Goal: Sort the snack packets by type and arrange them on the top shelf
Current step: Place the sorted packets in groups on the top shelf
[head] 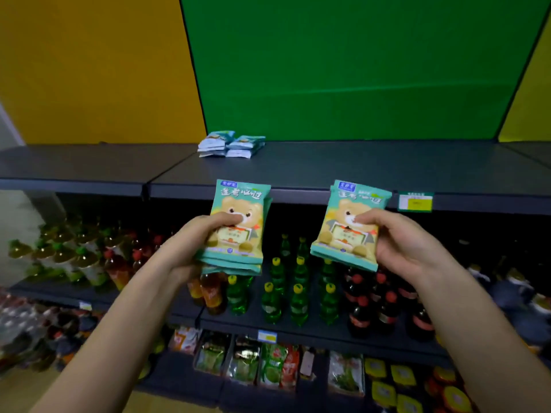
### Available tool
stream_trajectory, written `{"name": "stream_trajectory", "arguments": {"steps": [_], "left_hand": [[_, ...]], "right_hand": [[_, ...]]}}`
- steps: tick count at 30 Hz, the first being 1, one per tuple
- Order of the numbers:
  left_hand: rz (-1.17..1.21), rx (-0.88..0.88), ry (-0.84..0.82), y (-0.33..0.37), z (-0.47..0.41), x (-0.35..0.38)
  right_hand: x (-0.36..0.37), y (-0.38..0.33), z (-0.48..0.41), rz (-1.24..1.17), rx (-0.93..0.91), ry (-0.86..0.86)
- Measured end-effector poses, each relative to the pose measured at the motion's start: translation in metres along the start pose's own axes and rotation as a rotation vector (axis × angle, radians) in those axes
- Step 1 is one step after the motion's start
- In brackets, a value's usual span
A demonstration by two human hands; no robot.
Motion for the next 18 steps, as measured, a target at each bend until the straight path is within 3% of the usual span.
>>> {"name": "stream_trajectory", "arguments": {"steps": [9,18], "left_hand": [[-0.006,0.059,-0.077,0.077,-0.113,-0.002],[-0.083,0.02,-0.084,0.109,-0.263,0.034]], "right_hand": [[0.049,-0.053,-0.089,0.15,-0.078,0.086],[0.053,-0.102,-0.239,0.328,-0.115,0.223]]}}
Point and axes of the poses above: each hand's wrist, its own z-axis away from the middle knuckle, its own x-axis out of the palm, y = z × x, the point moved 7 cm from there along -z, towards the middle knuckle, and after that the axes turned 5 degrees about y, right-handed, at the moved point
